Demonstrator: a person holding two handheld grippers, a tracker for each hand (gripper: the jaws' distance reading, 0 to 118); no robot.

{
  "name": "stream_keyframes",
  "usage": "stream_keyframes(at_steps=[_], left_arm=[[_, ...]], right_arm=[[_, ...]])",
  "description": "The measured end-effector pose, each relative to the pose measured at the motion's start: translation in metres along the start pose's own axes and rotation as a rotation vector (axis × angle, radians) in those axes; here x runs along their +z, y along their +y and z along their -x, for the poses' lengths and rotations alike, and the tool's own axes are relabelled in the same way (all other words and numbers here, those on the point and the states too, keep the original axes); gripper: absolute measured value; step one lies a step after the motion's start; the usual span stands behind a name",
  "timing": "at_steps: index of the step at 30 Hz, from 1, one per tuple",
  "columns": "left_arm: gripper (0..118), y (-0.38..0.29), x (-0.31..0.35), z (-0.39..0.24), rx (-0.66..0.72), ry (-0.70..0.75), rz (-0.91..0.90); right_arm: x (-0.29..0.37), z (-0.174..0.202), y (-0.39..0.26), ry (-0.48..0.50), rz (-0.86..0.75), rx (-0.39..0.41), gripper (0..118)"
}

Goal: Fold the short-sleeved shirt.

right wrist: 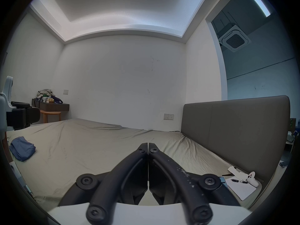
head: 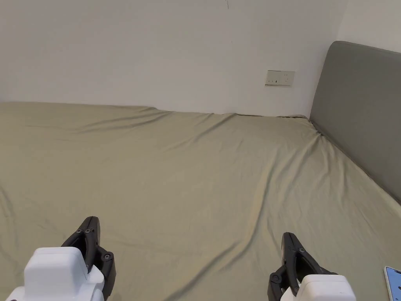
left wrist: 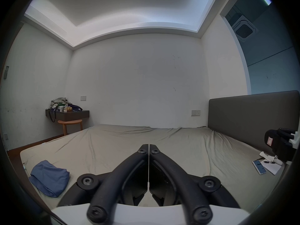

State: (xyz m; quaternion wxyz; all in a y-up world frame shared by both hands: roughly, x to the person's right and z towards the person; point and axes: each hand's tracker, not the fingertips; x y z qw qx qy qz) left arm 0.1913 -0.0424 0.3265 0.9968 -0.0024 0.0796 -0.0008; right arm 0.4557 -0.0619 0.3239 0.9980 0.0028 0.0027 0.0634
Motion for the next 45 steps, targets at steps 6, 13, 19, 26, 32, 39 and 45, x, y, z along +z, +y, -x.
stream_keyframes(at_steps=[6,13,19,26,32,39,45], left_arm=[[39,0.0,-0.002,0.005,0.053,-0.029,0.014],[118,0.0,-0.027,0.016,0.035,-0.029,0.015],[118,-0.003,0.0,0.004,0.037,-0.031,0.008],[118,-0.006,0.0,0.005,0.052,-0.025,0.02],[118,-0.006,0.0,0.005,0.042,-0.026,0.015],[118,-0.004,0.001,0.005,0.02,-0.031,-0.001],[118,-0.004,0.001,0.006,0.022,-0.025,-0.001]], right_arm=[[0.003,-0.001,0.002,-0.017,-0.026,-0.012,56],[0.005,0.015,0.0,-0.027,-0.02,-0.008,118],[0.001,0.004,-0.001,-0.02,-0.006,0.0,118],[0.001,0.004,0.0,-0.024,-0.016,0.005,118],[0.002,0.005,0.001,-0.024,-0.018,0.011,118],[0.002,0.005,0.0,-0.024,-0.018,0.011,118],[0.002,0.005,0.0,-0.019,-0.016,0.011,118]])
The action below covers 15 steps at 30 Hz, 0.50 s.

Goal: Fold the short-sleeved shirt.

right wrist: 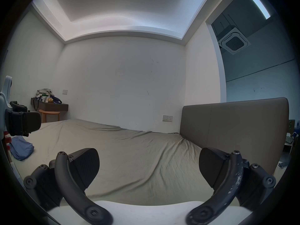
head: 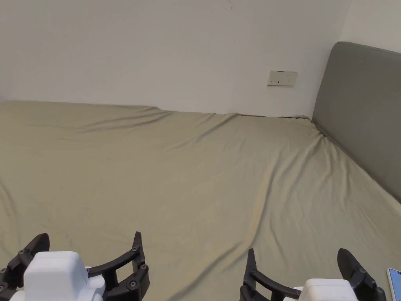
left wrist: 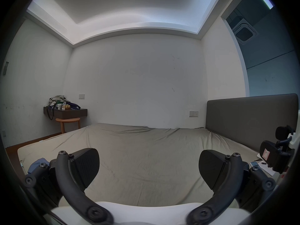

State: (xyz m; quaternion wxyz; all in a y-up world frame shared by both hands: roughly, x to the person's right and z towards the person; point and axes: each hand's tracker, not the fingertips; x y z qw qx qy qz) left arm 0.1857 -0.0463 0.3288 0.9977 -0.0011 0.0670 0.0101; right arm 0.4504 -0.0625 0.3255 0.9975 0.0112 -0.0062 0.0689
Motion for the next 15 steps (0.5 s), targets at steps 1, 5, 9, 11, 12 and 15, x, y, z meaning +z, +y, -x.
stream_keyframes(at_steps=[1,5,9,11,12,15], left_arm=[[118,-0.0001,0.0,0.0,-0.001,0.0,0.0],[118,-0.0006,0.0003,-0.0002,-0.002,-0.003,0.001],[118,-0.0006,0.0,-0.0006,-0.003,-0.006,0.004],[118,-0.0002,0.0001,-0.0006,-0.004,-0.007,0.004],[118,0.0,0.0002,-0.0007,-0.004,-0.007,0.004],[118,0.0004,0.0002,-0.0006,-0.005,-0.005,0.004]], right_arm=[[0.0001,0.0,-0.0001,0.0,-0.001,-0.001,118],[0.0003,0.0004,-0.0012,0.003,0.0,0.001,118],[0.0004,0.0,-0.0013,0.003,0.001,-0.003,118],[0.0005,0.0002,-0.0012,0.002,0.0,-0.002,118],[0.0005,0.0003,-0.001,0.002,0.001,-0.001,118],[0.0005,0.0005,-0.0001,0.005,-0.001,-0.001,118]])
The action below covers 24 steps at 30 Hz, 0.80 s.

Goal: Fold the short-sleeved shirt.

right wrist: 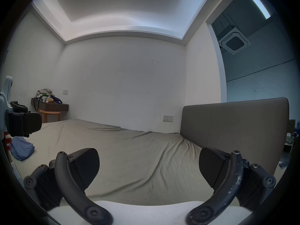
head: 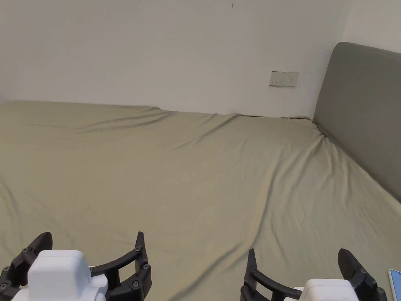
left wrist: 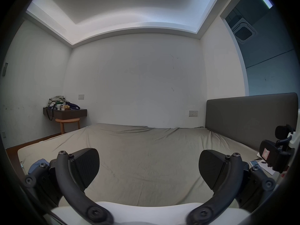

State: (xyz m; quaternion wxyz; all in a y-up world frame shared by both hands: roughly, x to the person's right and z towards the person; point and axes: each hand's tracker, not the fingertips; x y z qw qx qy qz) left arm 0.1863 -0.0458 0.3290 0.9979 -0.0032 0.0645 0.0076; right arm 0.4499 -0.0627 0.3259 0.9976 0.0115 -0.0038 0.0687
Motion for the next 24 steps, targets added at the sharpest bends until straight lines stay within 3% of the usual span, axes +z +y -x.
stream_keyframes(at_steps=[24], left_arm=[[118,0.0015,-0.0003,0.0018,-0.013,0.007,0.008]], right_arm=[[-0.0011,0.0009,0.0006,0.007,0.004,-0.001,118]])
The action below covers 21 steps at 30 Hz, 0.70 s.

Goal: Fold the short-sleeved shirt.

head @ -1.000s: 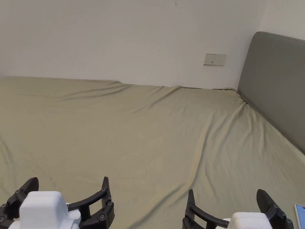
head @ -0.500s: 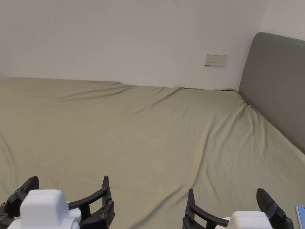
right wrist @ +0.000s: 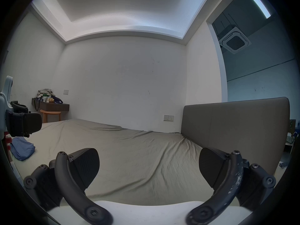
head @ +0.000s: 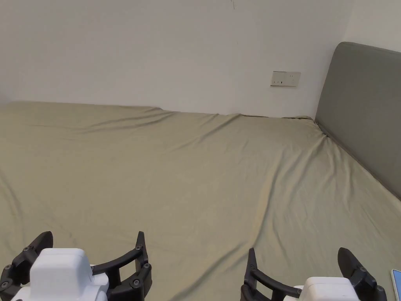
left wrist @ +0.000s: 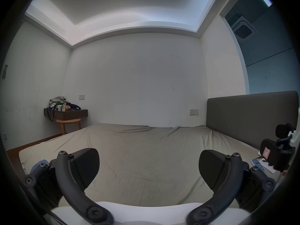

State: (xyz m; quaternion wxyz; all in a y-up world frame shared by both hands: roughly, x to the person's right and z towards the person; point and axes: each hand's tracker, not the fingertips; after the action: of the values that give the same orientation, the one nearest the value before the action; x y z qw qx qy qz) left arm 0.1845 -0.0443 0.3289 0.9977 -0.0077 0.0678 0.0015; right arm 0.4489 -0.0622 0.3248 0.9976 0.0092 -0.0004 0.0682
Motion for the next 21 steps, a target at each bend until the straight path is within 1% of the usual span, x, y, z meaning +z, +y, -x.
stream_keyframes(at_steps=[8,11,14,18,19,21], left_arm=[[118,-0.002,-0.001,-0.001,-0.001,-0.003,0.011],[118,-0.002,-0.002,-0.001,0.002,-0.005,0.02],[118,-0.003,-0.003,-0.001,0.0,-0.006,0.026],[118,-0.003,-0.002,0.0,0.002,-0.008,0.025],[118,-0.002,-0.002,0.0,0.002,-0.008,0.023],[118,-0.001,-0.001,0.0,0.0,-0.008,0.019]], right_arm=[[-0.001,0.0,-0.001,0.004,0.011,-0.008,118],[-0.003,-0.001,-0.002,0.009,0.038,-0.025,118],[-0.01,-0.006,-0.003,0.087,0.107,-0.087,118],[-0.012,-0.015,-0.001,0.169,0.125,-0.239,118],[-0.01,-0.018,0.003,0.174,0.108,-0.259,118],[-0.006,-0.019,0.011,0.133,0.069,-0.265,118]])
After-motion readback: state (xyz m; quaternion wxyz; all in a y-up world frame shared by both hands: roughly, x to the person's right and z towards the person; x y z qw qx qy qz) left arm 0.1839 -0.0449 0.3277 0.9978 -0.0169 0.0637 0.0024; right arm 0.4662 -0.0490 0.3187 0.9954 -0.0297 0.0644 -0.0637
